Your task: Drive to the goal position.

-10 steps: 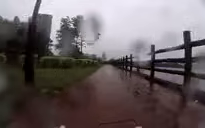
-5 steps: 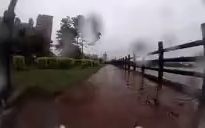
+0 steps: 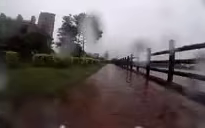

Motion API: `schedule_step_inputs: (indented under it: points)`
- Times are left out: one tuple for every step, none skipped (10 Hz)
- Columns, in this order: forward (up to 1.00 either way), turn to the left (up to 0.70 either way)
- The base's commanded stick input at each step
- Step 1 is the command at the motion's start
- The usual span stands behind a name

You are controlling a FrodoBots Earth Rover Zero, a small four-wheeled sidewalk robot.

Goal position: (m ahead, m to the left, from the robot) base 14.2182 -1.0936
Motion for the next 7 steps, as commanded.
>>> schedule_step_inputs:
  points:
    - [1.0, 0.0]
    - [1.0, 0.0]
    - [1.0, 0.0]
    - [1.0, 0.0]
    - [1.0, -0.18]
    - [1.0, -0.35]
    - [1.0, -0.39]
